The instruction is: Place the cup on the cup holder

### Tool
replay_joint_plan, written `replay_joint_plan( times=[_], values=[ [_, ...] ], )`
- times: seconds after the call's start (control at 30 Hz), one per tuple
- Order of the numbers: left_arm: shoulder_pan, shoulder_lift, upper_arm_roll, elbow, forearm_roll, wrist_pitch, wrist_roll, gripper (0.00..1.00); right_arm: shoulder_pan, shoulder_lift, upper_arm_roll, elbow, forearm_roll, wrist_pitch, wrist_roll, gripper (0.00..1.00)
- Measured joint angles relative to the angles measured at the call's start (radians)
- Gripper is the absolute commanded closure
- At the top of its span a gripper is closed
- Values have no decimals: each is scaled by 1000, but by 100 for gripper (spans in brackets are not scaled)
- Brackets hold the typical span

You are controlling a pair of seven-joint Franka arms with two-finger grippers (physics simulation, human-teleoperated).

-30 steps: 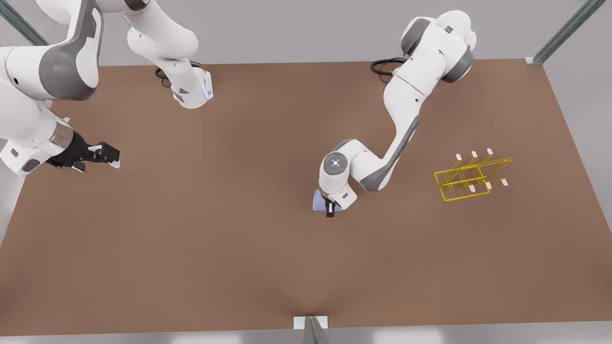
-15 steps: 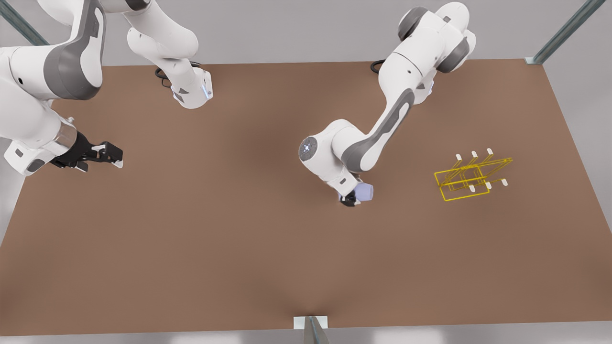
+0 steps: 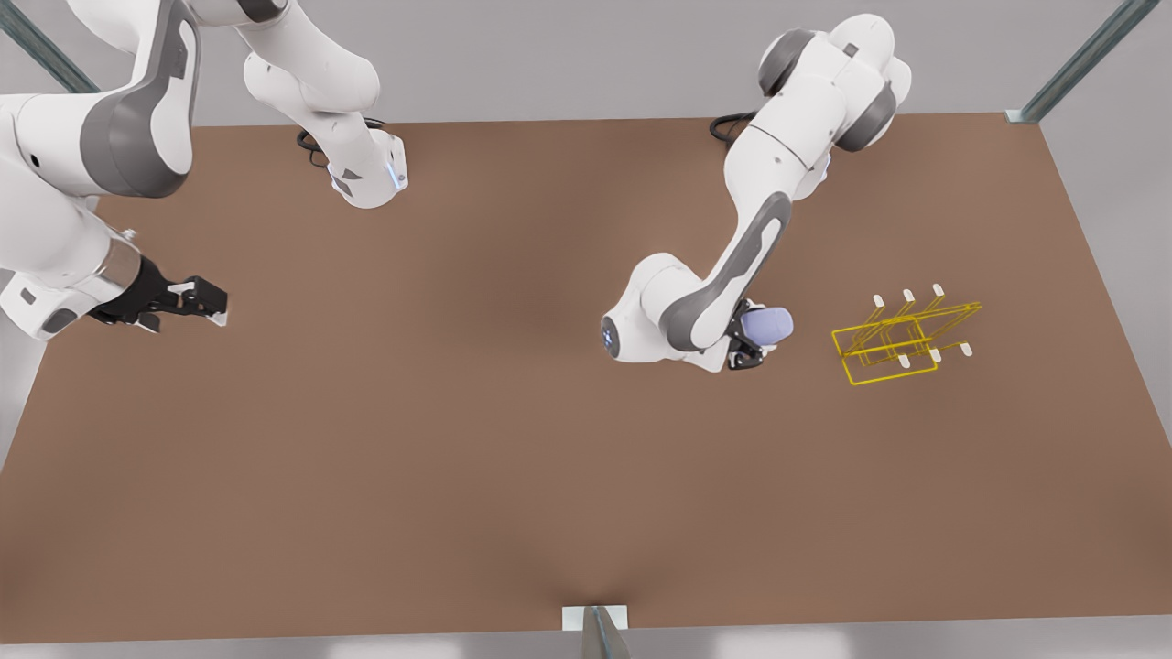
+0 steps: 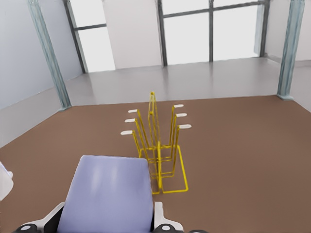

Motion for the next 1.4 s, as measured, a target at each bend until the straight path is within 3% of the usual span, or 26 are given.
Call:
replay_joint_plan(
  times=[0.33,0.73,1.4],
  values=[
    [97,-25,2,-127,9,-113,-107,17,13,0,5,-8,-44,4,12,0],
    [143,-224,0,-525,11,-69,-236,17,35,1,7,-1,-48,4,21,0],
    [211,-364,-13,-768,105,70,-381,17,30,0,7,-1,-46,4,28,0]
  ],
)
